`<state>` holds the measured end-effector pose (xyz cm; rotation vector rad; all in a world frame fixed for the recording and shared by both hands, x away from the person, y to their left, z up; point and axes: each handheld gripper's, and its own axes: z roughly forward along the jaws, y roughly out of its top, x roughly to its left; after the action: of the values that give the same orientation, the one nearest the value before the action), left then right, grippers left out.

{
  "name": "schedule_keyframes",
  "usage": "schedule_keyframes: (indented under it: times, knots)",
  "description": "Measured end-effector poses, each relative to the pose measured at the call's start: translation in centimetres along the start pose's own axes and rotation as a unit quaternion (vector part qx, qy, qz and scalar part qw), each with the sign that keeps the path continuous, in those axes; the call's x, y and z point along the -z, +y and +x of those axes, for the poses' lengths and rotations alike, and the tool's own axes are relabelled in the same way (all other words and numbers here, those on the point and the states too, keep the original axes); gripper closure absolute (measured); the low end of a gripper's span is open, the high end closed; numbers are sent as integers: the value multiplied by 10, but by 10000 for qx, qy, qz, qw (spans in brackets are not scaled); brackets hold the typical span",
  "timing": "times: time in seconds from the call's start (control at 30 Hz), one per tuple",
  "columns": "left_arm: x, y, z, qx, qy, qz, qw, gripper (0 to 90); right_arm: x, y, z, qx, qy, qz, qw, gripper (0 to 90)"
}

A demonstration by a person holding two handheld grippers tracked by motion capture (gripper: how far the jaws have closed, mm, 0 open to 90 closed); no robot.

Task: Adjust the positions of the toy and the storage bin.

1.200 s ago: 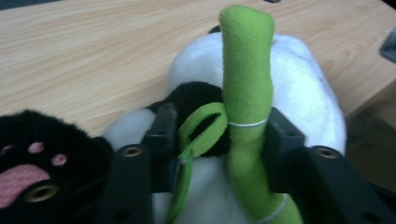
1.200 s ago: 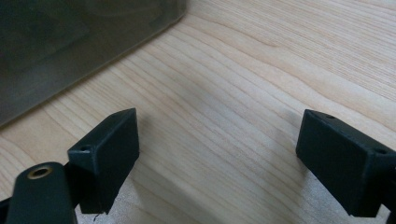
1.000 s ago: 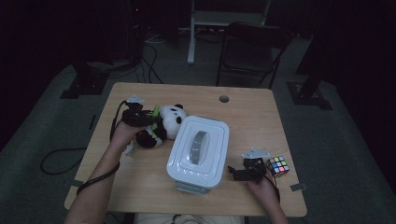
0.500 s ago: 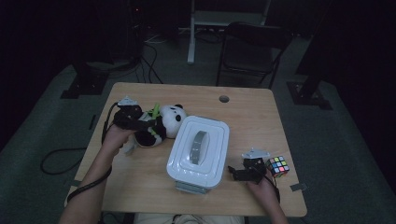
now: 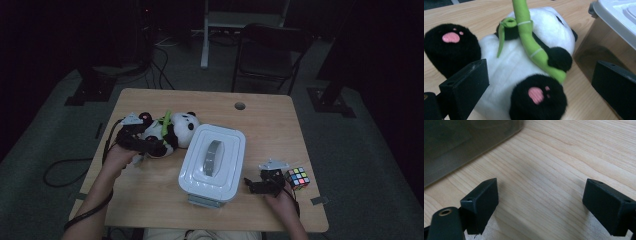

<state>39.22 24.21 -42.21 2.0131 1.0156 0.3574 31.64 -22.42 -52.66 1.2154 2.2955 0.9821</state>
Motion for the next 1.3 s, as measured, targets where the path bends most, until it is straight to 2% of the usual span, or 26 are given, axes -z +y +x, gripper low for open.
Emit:
schedule_keyframes:
  times: [0.13,0.33,0.5,0.63,0.67,0.73,0.83,1.03,1.3]
  knots:
    - [6,-9,-4,-30,7,-53,10000,19,0,0,0,-1,0,0,10000,129]
    - [11,-22,-9,-82,124,-91,9998,19,0,0,0,0,0,0,10000,129]
    - [14,-33,-12,5,84,-177,9998,19,0,0,0,1,0,-1,10000,129]
    - [14,-45,-14,-74,191,-128,9997,19,0,0,0,-1,0,-1,10000,129]
    - [14,-45,-14,-74,191,-128,9997,19,0,0,0,-1,0,-1,10000,129]
    - [13,-55,-15,-44,56,-110,9999,19,0,0,0,-1,0,0,10000,129]
    - [11,-66,-18,-123,111,-67,9998,19,0,0,0,0,0,-1,10000,129]
    - [6,-86,-22,7,20,35,10000,20,0,0,0,-12,-13,-6,10000,129]
    - [-1,-106,-26,0,94,198,9998,20,0,0,0,-11,-13,-6,10000,129]
